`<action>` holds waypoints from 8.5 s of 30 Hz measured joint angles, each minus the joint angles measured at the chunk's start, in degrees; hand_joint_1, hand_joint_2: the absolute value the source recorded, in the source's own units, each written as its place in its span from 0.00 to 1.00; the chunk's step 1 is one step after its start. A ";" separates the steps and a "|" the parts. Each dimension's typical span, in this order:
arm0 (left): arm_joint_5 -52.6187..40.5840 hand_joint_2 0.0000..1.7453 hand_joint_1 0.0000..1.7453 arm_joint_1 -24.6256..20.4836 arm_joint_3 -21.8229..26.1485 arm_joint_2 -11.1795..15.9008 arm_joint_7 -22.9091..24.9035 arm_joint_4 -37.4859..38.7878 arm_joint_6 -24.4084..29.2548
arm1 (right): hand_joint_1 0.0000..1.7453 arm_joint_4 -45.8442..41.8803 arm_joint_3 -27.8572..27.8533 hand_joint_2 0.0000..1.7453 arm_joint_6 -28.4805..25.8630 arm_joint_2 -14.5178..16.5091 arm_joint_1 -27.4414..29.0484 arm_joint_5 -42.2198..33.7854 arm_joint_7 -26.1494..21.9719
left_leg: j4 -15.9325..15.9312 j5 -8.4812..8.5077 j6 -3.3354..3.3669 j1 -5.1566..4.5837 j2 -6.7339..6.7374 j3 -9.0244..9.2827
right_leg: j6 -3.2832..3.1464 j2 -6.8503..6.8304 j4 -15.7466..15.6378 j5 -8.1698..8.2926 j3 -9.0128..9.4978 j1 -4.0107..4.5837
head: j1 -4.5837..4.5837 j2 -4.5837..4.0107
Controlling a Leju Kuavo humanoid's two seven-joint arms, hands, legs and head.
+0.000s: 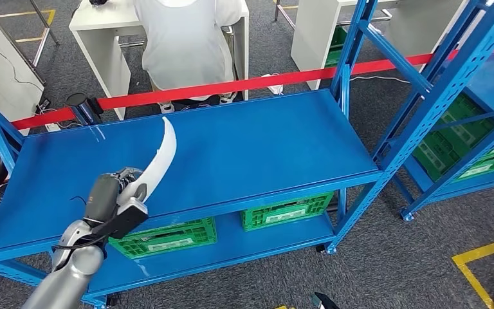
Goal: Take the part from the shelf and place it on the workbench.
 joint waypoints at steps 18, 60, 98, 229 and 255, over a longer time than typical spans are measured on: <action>19.82 1.00 1.00 5.78 5.68 -0.14 -2.49 -40.20 -9.54 | 0.00 0.00 -0.20 1.00 -0.97 0.00 -0.06 -0.24 -0.02 | 0.00 -0.09 -0.01 0.00 0.00 0.02 | 0.02 0.00 0.00 -0.09 0.03 0.00 | -0.01 0.00; 20.13 1.00 1.00 20.03 9.01 1.07 -5.66 -51.12 -13.28 | 0.00 0.00 -0.34 1.00 0.16 0.77 -0.10 -0.48 -0.24 | 6.73 -7.27 -2.13 0.68 0.26 3.86 | -1.20 -0.36 1.41 3.33 -4.52 -0.37 | 0.11 0.00; 14.72 1.00 1.00 30.65 11.21 2.54 -8.38 -57.94 -11.07 | 0.00 0.00 -1.19 1.00 5.82 0.54 0.52 -0.22 -0.50 | -1.75 -5.97 1.27 0.31 0.84 8.39 | 1.13 -0.68 3.24 2.82 -7.21 -0.32 | 0.50 0.00; 16.26 1.00 1.00 25.20 12.75 -0.60 -6.27 -53.25 -13.10 | 0.00 -0.26 -4.08 1.00 7.73 0.28 0.36 -2.41 0.88 | 0.86 -2.91 1.42 0.04 -2.60 2.08 | 0.48 1.49 3.51 -1.89 -0.33 -0.08 | 1.32 0.00; 15.11 1.00 1.00 25.86 11.91 -0.24 -5.63 -53.06 -13.46 | 0.00 -0.33 -4.00 1.00 7.25 0.02 0.52 -2.16 0.91 | -0.06 -3.30 2.22 -0.15 -1.25 3.19 | 0.88 -0.36 16.86 -7.50 -7.74 0.02 | 1.16 0.00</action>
